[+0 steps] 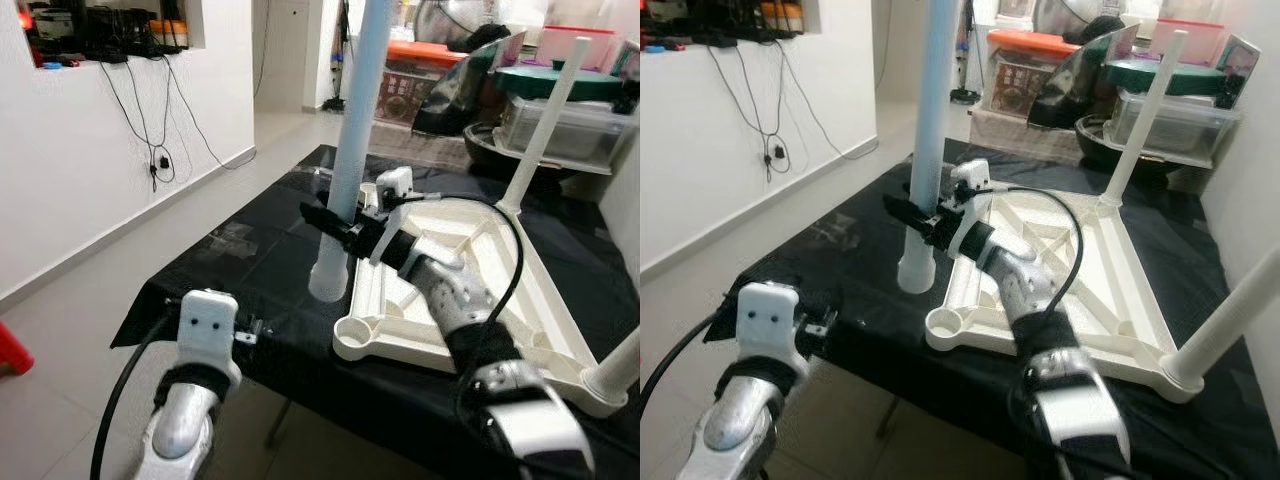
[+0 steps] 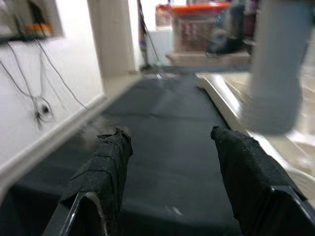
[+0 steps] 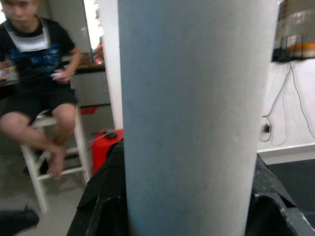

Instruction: Building children table

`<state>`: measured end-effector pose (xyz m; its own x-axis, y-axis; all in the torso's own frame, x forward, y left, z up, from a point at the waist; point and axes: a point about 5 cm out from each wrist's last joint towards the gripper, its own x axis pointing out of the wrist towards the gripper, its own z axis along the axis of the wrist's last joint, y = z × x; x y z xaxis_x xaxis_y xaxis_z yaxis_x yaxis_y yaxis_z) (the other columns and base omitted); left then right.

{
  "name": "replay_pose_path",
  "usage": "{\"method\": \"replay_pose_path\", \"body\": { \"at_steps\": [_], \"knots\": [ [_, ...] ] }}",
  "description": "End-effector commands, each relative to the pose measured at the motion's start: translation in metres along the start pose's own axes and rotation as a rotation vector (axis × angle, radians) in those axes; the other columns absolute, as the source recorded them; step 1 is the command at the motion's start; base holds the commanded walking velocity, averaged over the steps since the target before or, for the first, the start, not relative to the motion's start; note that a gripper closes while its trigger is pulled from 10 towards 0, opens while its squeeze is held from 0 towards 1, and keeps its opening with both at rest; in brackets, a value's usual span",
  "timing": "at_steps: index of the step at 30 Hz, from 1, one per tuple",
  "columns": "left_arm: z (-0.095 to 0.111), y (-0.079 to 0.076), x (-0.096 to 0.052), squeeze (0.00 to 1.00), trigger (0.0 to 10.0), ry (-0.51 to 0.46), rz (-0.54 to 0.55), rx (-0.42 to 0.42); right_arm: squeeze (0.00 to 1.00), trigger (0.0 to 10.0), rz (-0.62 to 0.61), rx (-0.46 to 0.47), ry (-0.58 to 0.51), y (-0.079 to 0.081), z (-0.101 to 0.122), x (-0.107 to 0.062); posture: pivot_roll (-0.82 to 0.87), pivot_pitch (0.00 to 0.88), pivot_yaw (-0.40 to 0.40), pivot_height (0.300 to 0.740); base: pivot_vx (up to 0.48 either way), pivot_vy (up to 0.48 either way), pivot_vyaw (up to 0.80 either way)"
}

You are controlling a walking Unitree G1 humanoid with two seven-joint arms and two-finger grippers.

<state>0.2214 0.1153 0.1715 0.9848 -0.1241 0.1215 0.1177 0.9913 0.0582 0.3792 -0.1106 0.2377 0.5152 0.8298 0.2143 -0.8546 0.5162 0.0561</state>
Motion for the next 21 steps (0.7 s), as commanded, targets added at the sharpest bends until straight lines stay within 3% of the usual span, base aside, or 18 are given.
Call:
{"method": "replay_pose_path", "body": {
  "at_steps": [1, 3, 4, 11, 18, 21],
  "knots": [
    [0.006, -0.005, -0.009, 0.0, 10.0, 0.011, -0.028, -0.012, 0.0, 10.0, 0.055, -0.021, 0.005, -0.002, 0.004, 0.0, 0.16, 0.108, -0.067, 0.74, 0.0, 0.0, 0.0],
    [0.006, -0.005, -0.009, 0.0, 10.0, 0.011, -0.028, -0.012, 0.0, 10.0, 0.055, -0.021, 0.005, -0.002, 0.004, 0.0, 0.16, 0.108, -0.067, 0.74, 0.0, 0.0, 0.0],
    [0.011, -0.006, -0.016, 0.0, 10.0, 0.016, -0.034, -0.013, 0.0, 10.0, 0.08, -0.048, 0.012, -0.003, 0.009, 0.002, 0.17, 0.167, -0.058, 0.74, 0.0, 0.0, 0.0],
    [0.019, -0.002, -0.022, 0.0, 10.0, 0.018, -0.027, -0.003, 0.0, 10.0, 0.092, -0.051, -0.044, -0.001, 0.022, 0.007, 0.18, 0.201, -0.052, 0.74, 0.0, 0.0, 0.0],
    [0.022, 0.008, -0.012, 0.0, 10.0, 0.002, -0.001, 0.053, 0.0, 10.0, 0.159, -0.045, -0.095, 0.011, 0.027, 0.015, 0.16, 0.188, -0.049, 0.74, 0.0, -0.449, 0.0],
    [0.021, 0.011, -0.009, 0.0, 10.0, 0.001, 0.039, 0.045, 0.0, 10.0, 0.2, -0.042, -0.099, 0.011, 0.029, 0.015, 0.15, 0.164, -0.063, 0.74, 0.0, 0.0, 0.0]
  ]
}}
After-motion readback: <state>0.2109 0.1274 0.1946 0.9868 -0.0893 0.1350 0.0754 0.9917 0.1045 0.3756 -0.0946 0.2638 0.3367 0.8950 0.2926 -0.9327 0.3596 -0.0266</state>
